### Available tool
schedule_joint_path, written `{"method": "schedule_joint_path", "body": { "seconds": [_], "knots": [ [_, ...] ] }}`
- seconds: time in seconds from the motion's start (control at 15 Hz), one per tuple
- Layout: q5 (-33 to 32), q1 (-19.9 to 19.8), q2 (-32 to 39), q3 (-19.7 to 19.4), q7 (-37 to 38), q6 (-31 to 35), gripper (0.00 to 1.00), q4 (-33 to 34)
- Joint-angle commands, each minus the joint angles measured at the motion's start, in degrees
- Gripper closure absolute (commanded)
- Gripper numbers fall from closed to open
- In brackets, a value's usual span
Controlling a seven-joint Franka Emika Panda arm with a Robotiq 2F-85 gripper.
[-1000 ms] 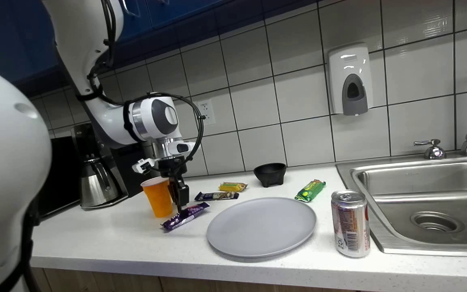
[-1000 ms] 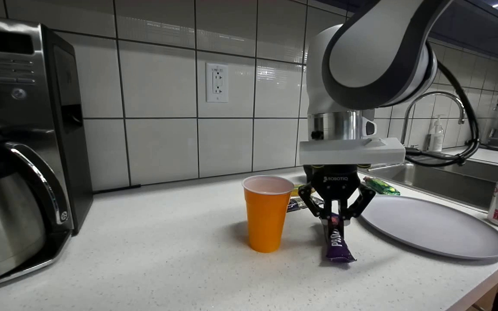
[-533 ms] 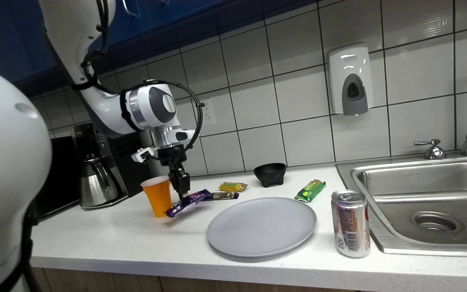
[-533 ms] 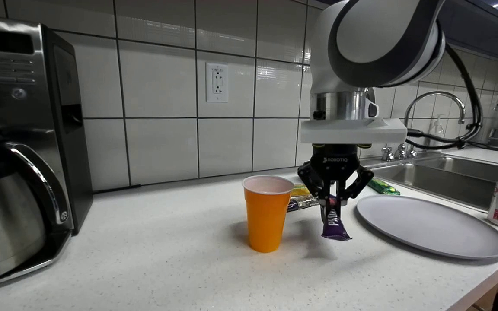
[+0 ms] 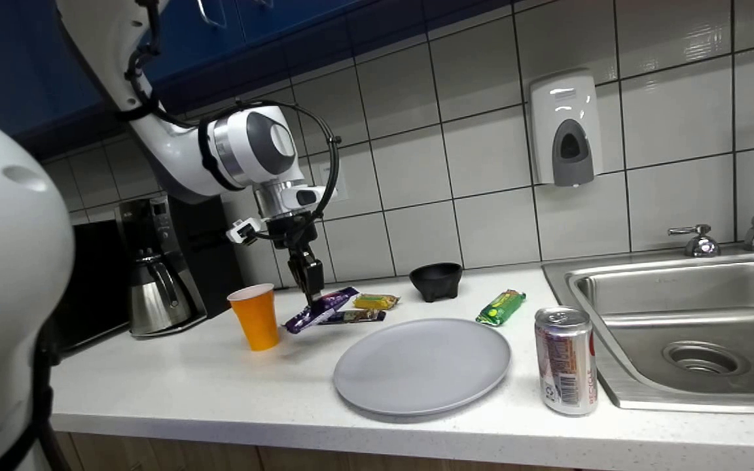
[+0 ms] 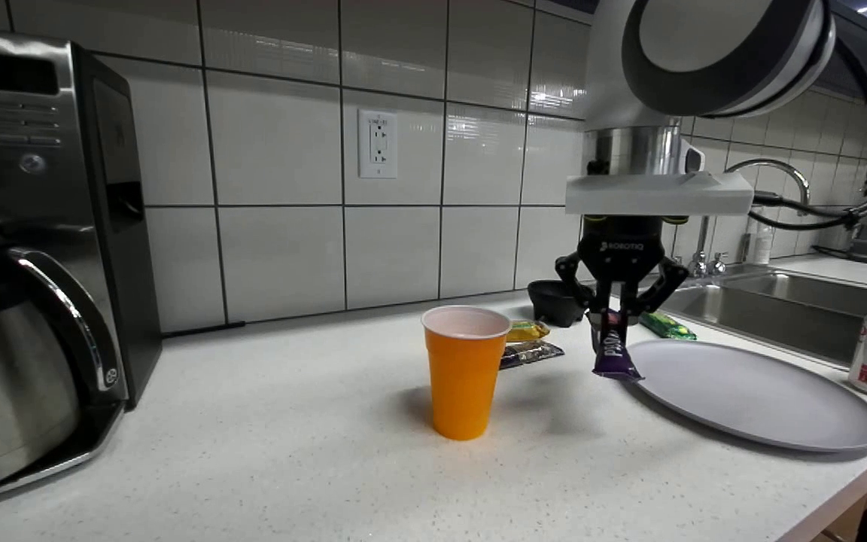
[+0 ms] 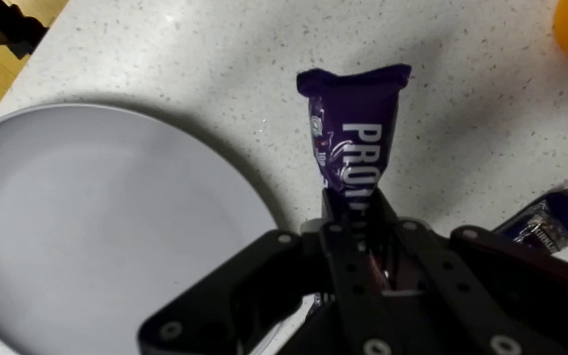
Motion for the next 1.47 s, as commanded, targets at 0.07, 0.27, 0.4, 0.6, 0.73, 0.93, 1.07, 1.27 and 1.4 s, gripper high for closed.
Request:
{"method": "schedule_joint_path", "body": {
  "seconds": [0.07,0.27,0.4,0.6,0.73,0.93,1.07,1.27,1.4],
  "knots": [
    [-2.64,-3.25,-5.73,-0.26,1.06,-1.25,0.96,-4.2],
    [-3.9,-5.31,-7.8,-0.46,0.6,-1.59,0.96,-6.0],
    [-4.17,-6.61,-9.34,-0.58,0.07,-1.94,0.96,-7.35],
    [-4.72,-8.56,-11.56,-0.88,-0.49,-2.33,0.96,-9.12],
    [-5.63,-9.99,-13.17,-1.13,-0.41,-2.61,0.96,-10.34],
    [-7.14,-12.61,-15.59,-1.74,-0.53,-3.58,0.96,-12.05],
    [-8.44,-14.46,-16.49,-2.15,-0.64,-4.04,0.96,-12.55],
    [-9.82,-16.83,-16.61,-2.8,-0.84,-3.85,0.96,-12.92],
    [-10.04,-17.94,-15.7,-3.45,-1.42,-3.16,0.96,-13.05]
  ]
}}
